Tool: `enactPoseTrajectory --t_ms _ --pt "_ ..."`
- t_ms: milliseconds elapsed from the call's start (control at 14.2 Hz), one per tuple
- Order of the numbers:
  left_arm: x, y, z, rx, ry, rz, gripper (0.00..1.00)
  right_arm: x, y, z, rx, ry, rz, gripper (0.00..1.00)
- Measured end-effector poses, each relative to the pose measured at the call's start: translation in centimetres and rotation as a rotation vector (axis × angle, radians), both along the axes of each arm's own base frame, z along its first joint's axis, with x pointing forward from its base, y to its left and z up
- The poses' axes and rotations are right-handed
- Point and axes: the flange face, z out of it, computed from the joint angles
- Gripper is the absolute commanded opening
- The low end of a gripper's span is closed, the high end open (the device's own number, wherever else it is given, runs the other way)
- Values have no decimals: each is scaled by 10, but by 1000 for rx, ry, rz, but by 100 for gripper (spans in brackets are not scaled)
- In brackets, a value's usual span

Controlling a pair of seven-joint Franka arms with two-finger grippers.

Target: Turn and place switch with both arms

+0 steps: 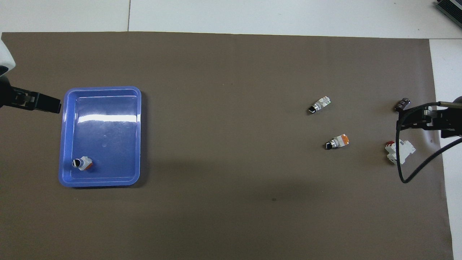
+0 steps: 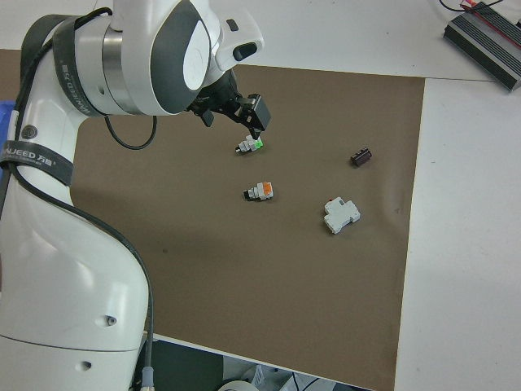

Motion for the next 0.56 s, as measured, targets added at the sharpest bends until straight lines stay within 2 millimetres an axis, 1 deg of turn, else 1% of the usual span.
enactPoseTrajectory --t_ms 141,353,565 --pt "-7 7 4 1 22 15 100 0 1 0 11 3 23 100" --pt "-20 12 14 -17 46 36 100 0 -1 0 12 3 24 100" --pt "-28 17 22 -25 44 75 100 0 -2 0 13 0 23 100"
